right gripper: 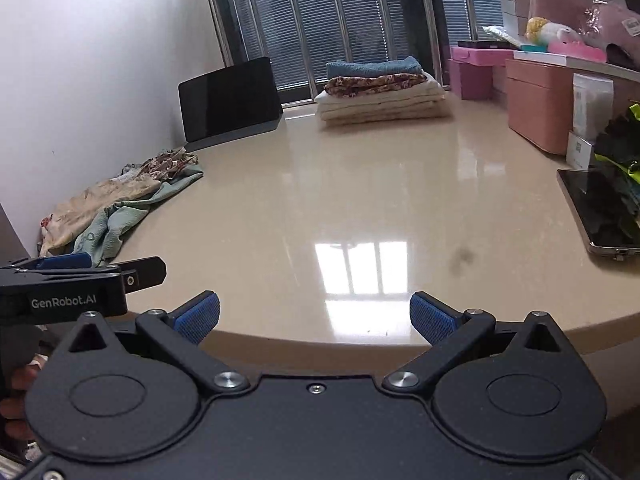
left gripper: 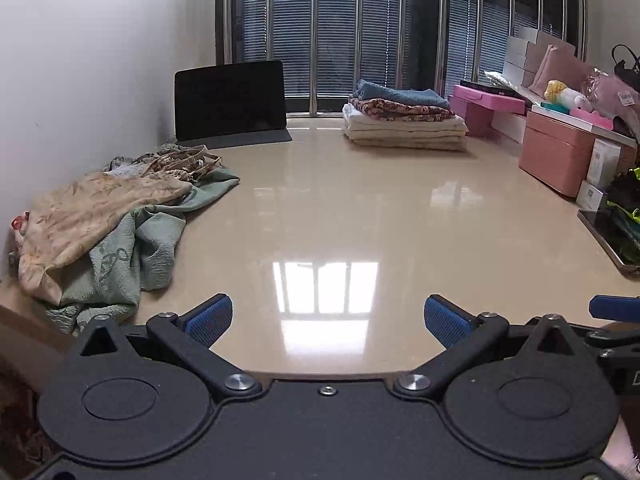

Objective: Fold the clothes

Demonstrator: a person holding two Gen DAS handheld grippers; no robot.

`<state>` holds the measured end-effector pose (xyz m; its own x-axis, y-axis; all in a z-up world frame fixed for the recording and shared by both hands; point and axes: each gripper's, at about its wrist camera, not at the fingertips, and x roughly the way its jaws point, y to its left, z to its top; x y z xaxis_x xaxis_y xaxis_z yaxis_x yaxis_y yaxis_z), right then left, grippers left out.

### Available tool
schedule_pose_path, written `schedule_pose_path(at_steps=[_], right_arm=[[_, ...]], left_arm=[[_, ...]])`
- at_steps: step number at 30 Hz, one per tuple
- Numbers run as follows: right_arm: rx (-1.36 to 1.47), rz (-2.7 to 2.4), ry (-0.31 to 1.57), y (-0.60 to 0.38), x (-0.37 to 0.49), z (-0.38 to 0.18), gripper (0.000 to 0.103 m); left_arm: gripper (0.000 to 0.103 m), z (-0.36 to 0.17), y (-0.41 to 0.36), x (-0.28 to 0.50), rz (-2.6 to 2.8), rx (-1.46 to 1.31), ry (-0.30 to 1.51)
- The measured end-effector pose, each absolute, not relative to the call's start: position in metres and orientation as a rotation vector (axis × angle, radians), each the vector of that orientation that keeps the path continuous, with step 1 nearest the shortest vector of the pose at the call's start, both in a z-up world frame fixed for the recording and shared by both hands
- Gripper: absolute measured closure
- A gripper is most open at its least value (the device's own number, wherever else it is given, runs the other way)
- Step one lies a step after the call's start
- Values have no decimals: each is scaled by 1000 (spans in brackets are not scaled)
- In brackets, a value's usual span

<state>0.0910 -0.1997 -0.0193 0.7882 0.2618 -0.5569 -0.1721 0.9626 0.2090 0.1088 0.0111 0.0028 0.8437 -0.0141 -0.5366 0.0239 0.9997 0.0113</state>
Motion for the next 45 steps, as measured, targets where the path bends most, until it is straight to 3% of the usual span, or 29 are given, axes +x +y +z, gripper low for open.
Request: schedule_pose_path(at_steps=[45], right_arm=[[124,241,624,-200,92,-19,0]], left_arm=[[0,2,7,105,-47,40,563]])
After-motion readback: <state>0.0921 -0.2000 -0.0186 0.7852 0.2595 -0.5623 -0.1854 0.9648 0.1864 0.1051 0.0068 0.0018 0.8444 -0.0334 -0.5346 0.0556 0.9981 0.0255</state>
